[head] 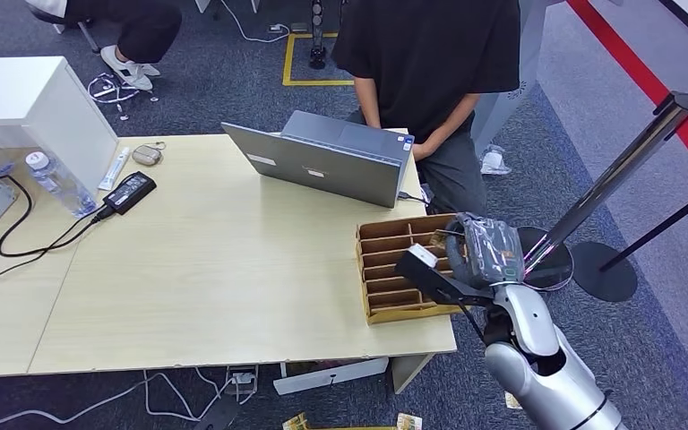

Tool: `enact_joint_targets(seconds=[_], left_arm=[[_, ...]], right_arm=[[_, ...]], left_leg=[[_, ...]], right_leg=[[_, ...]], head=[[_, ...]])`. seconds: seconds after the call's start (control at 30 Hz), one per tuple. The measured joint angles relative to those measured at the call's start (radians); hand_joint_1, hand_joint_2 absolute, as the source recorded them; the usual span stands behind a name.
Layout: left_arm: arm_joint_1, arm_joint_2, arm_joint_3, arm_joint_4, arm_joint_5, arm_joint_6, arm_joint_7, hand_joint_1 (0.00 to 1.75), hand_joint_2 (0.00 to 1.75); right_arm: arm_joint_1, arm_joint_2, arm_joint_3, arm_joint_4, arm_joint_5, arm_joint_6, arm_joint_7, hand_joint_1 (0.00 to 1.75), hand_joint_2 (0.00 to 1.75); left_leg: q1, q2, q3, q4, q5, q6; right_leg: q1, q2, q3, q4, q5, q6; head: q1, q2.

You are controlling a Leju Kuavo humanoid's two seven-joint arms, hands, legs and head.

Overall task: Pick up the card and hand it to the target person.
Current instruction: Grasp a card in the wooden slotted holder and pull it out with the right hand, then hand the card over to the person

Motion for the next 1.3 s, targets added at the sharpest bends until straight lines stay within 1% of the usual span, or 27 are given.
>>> enact_joint_targets(seconds=[0.13, 0.3, 0.47, 0.67, 0.8, 1.0, 1.3], left_arm=[[0.0, 0.0, 0.0, 0.0, -0.001, -0.001, 0.0, 0.0, 0.0], [-0.002, 0.001, 0.0, 0.0, -0.009, -0.004, 0.004, 0.0, 0.0], [-0.007, 0.001, 0.0, 0.0, -0.022, -0.013, 0.016, 0.0, 0.0], [-0.021, -0.002, 0.0, 0.0, -0.033, -0.019, 0.021, 0.0, 0.0], [-0.031, -0.008, -0.002, 0.0, -0.04, -0.022, 0.022, 0.0, 0.0], [-0.04, -0.015, -0.008, 0.0, -0.05, -0.028, 0.033, 0.0, 0.0], [-0.044, -0.02, -0.017, 0.0, -0.056, -0.03, 0.037, 0.0, 0.0]], right_arm=[[-0.018, -0.016, -0.01, -0.038, 0.009, 0.025, 0.01, 1.55, 1.75], [-0.067, -0.04, -0.018, -0.051, 0.011, 0.068, 0.017, 1.58, 1.75], [-0.123, -0.053, -0.027, -0.044, -0.005, 0.089, 0.012, 1.56, 1.75], [-0.197, -0.055, -0.027, -0.003, -0.015, 0.087, -0.006, 1.54, 1.75], [-0.238, -0.052, -0.024, 0.044, -0.017, 0.069, -0.016, 1.54, 1.75], [-0.277, -0.045, -0.018, 0.124, -0.042, 0.008, -0.028, 1.53, 1.75], [-0.287, -0.021, -0.006, 0.249, -0.042, -0.089, -0.044, 1.54, 1.75]], left_leg=[[0.0, 0.0, 0.0, 0.0, 0.0, 0.0], [0.0, 0.0, 0.0, 0.0, 0.0, 0.0], [0.0, 0.0, 0.0, 0.0, 0.0, 0.0], [0.0, 0.0, 0.0, 0.0, 0.0, 0.0], [0.0, 0.0, -0.001, 0.0, 0.0, 0.0], [0.0, -0.001, -0.001, 0.0, 0.0, 0.0], [0.0, -0.001, -0.001, 0.0, 0.0, 0.0]], right_leg=[[0.0, 0.0, 0.0, 0.0, 0.0, 0.0], [0.0, 0.0, 0.0, 0.0, 0.0, 0.0], [0.0, 0.0, 0.0, 0.0, 0.0, 0.0], [0.0, 0.0, 0.0, 0.0, 0.0, 0.0], [0.0, 0.0, 0.0, 0.0, 0.0, 0.0], [0.0, -0.001, 0.0, 0.0, 0.0, 0.0], [0.0, -0.001, 0.0, 0.0, 0.0, 0.0]], head=[[0.0, 0.0], [0.0, 0.0], [0.0, 0.0], [0.0, 0.0], [0.0, 0.0], [0.0, 0.0], [0.0, 0.0]])
